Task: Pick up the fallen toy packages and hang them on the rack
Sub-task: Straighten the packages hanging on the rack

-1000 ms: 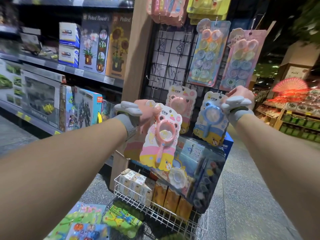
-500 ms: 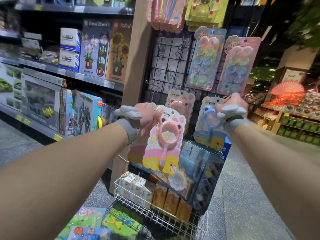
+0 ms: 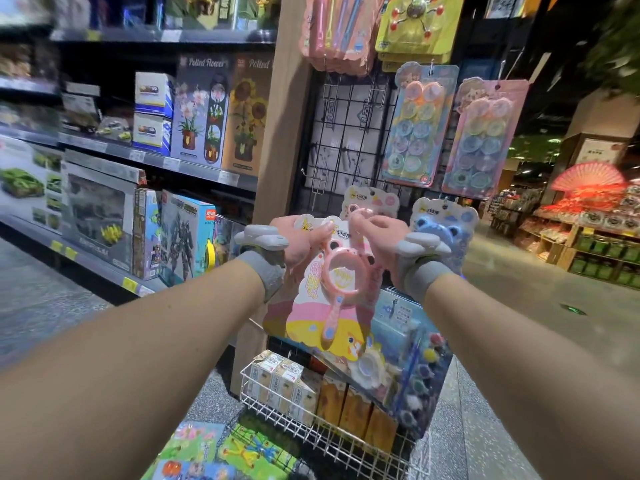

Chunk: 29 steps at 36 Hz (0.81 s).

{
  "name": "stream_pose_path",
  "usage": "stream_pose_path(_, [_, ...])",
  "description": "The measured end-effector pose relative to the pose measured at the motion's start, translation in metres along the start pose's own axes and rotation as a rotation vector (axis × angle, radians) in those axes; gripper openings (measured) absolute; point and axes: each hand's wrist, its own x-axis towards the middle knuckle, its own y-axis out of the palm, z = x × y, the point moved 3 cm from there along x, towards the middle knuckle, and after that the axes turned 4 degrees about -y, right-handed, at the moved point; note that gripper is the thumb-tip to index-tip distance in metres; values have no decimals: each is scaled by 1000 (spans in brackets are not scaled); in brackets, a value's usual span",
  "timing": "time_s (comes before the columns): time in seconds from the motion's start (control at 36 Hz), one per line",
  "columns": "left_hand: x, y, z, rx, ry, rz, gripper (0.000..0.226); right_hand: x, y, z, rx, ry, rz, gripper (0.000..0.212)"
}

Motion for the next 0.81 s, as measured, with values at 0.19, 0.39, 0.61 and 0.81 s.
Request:
stream_pose_path(0.19, [-7, -2, 11, -212, -22, 16, 25, 1, 10, -11, 127, 0, 50, 34])
stream_pose_path(0.39, [-4, -6, 12, -186, -29, -42, 28, -2, 13, -11, 196, 20, 34, 34])
stream_pose_path(0.61, [9, -19, 18, -151, -38, -89, 37, 5, 22, -18, 283, 73, 81, 21])
stream_pose_path(0.81, [11, -27, 22, -161, -45, -132, 30, 2, 30, -12, 366, 117, 183, 16])
